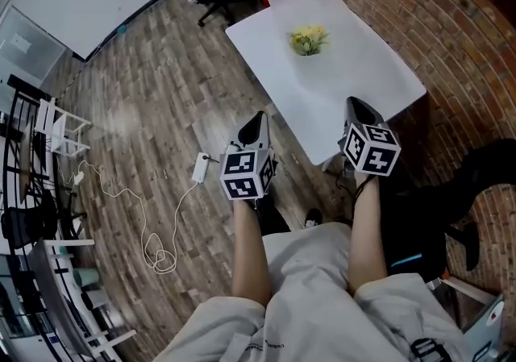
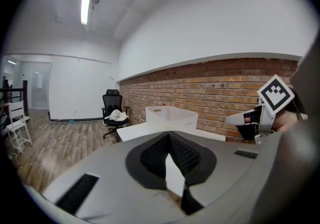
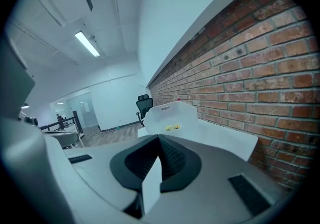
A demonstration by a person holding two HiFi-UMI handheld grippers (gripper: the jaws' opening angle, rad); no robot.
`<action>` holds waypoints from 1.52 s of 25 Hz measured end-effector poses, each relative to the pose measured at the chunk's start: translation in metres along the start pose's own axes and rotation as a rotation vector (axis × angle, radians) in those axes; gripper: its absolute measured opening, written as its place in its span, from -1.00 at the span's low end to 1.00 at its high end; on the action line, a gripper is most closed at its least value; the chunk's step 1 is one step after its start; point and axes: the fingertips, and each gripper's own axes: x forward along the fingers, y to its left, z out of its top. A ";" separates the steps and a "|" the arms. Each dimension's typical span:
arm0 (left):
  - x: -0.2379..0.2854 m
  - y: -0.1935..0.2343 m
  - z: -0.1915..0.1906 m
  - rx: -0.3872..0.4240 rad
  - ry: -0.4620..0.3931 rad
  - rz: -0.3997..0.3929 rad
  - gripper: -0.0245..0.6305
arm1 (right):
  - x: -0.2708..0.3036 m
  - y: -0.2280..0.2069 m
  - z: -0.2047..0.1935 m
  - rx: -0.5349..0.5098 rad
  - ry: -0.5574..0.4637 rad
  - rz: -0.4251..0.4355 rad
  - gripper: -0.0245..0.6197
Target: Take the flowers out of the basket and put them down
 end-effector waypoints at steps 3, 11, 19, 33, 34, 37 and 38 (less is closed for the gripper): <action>0.008 0.005 -0.002 0.002 -0.005 -0.007 -0.84 | 0.013 0.004 0.001 -0.018 0.003 0.006 -0.88; 0.035 0.044 0.002 0.003 0.000 0.003 -0.84 | 0.056 0.020 0.001 -0.052 0.039 0.003 -0.88; 0.081 0.071 0.016 -0.044 -0.035 -0.029 -0.84 | 0.088 0.019 0.013 -0.070 0.044 -0.062 -0.88; 0.169 0.091 0.041 -0.042 -0.008 -0.194 -0.85 | 0.142 0.003 0.061 -0.059 0.023 -0.179 -0.88; 0.175 0.096 0.047 -0.024 -0.006 -0.202 -0.84 | 0.150 0.004 0.067 -0.050 0.017 -0.185 -0.88; 0.190 0.118 0.063 0.010 -0.006 -0.222 -0.84 | 0.173 0.013 0.076 -0.033 0.016 -0.201 -0.88; 0.194 0.125 0.069 0.018 -0.012 -0.226 -0.84 | 0.179 0.016 0.079 -0.029 0.015 -0.207 -0.88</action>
